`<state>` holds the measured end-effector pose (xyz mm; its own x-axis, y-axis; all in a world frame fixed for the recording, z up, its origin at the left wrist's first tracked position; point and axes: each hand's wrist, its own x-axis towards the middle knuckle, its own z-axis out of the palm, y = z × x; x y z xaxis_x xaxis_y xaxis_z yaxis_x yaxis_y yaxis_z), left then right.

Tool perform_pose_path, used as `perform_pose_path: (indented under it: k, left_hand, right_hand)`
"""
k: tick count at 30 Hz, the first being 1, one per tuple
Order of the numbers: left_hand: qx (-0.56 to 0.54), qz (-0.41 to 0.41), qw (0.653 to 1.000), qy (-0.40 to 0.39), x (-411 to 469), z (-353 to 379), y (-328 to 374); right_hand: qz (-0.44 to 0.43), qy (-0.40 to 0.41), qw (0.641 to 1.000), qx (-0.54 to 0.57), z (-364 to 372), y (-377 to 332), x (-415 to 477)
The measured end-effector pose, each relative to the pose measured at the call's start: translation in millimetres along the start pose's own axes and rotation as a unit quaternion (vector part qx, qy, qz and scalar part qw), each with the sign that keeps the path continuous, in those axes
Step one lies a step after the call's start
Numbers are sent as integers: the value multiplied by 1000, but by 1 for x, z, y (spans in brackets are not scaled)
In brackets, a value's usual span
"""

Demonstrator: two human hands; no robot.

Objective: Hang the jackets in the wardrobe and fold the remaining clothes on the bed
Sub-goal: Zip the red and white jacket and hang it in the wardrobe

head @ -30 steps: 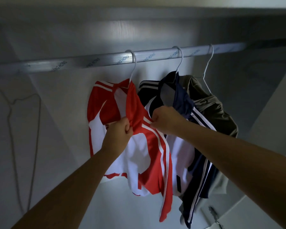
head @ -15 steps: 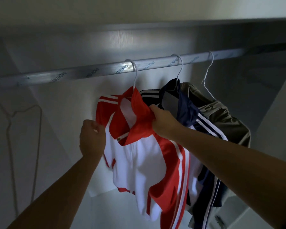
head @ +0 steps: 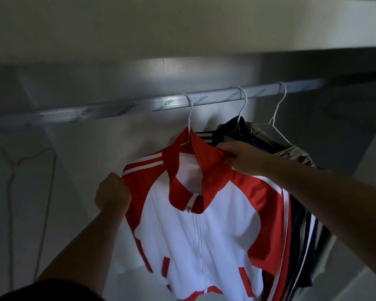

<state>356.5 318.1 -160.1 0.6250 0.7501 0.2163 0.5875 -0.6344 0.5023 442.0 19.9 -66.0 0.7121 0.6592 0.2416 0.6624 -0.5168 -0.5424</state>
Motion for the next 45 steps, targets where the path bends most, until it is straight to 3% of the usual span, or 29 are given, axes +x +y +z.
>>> perform_pose_path:
  k: [3, 5, 10, 15, 19, 21, 23, 25, 27, 29, 32, 36, 37, 39, 41, 43, 45]
  left_hand:
    - [-23, -18, 999, -38, 5, -2, 2]
    - [19, -18, 997, -69, 10, -3, 2]
    - [154, 89, 984, 9, 12, 2, -7]
    - [297, 197, 934, -17, -14, 18, -21]
    - [329, 188, 925, -37, -27, 18, -13]
    - [261, 169, 951, -14, -26, 11, 0]
    - [120, 186, 975, 26, -28, 0, 19]
    - [-50, 211, 976, 12, -33, -9, 42]
    - [-244, 192, 947, -76, -41, -17, 70]
    - [-368, 171, 903, -142, -49, -19, 93]
    - [-381, 199, 882, -192, -62, -17, 112]
    - [-319, 217, 896, -220, -69, -17, 123]
    - [-310, 221, 901, -210, -70, -18, 124]
    - [-298, 219, 909, -190, -73, -21, 127]
    - [-294, 208, 914, -185, -79, -23, 130]
    - [-286, 203, 916, -192, -85, -25, 135]
    - [-278, 203, 917, -200, -85, -26, 139]
  right_hand:
    - [1, -9, 1000, 6, -1, 1, 0]
    - [6, -12, 1000, 8, 0, 0, 0]
    - [21, 0, 1000, -7, 3, 0, 0]
    - [32, 5, 999, -27, 0, -1, -3]
    - [44, -18, 998, -41, -9, -6, -7]
    - [57, -27, 997, -37, -13, -6, -12]
    - [66, -25, 996, -53, -10, -4, -19]
    - [73, -13, 993, -90, -1, 0, -26]
    - [96, -4, 990, -104, 11, 2, -35]
    - [129, 7, 988, -89, 23, 4, -44]
    - [138, -11, 989, -59, 38, -2, -60]
    - [119, -113, 986, -37, 33, -15, -77]
    - [111, -85, 989, -39, 26, -15, -79]
    - [99, 74, 984, -125, 11, -11, -81]
    - [151, 193, 932, -267, -3, -1, -82]
    - [256, 150, 908, -296, -11, 10, -84]
    - [315, 62, 909, -267, -8, 19, -86]
